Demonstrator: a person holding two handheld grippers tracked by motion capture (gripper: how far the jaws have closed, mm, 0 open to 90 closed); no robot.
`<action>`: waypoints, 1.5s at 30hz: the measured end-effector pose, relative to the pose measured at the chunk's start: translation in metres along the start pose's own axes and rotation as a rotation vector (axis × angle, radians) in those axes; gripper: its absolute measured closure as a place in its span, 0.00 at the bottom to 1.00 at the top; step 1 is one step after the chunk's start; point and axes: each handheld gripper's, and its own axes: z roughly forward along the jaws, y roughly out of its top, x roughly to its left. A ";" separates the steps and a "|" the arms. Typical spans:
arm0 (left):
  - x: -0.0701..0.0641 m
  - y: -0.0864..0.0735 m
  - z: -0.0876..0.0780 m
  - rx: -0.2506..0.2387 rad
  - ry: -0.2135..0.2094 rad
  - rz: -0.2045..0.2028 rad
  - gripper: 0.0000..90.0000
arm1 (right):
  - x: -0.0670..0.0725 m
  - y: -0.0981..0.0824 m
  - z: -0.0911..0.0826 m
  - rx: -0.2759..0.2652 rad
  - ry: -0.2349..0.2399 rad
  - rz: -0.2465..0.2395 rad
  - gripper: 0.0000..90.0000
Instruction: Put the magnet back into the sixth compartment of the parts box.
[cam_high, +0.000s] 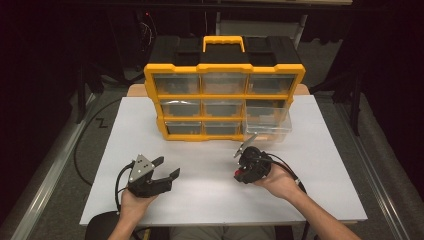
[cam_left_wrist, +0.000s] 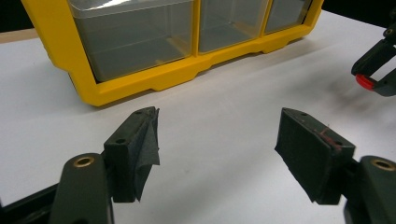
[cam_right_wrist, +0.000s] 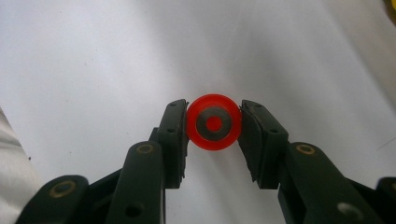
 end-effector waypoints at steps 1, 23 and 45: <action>0.000 0.000 0.000 0.001 -0.001 0.002 0.33 | 0.000 0.000 -0.001 -0.005 0.001 0.000 0.72; 0.000 0.000 -0.001 -0.013 0.001 0.004 0.33 | 0.006 0.003 -0.026 -0.028 0.003 -0.021 0.72; 0.000 0.000 -0.001 -0.011 -0.001 0.005 0.33 | 0.005 0.005 -0.045 -0.065 0.009 -0.032 0.72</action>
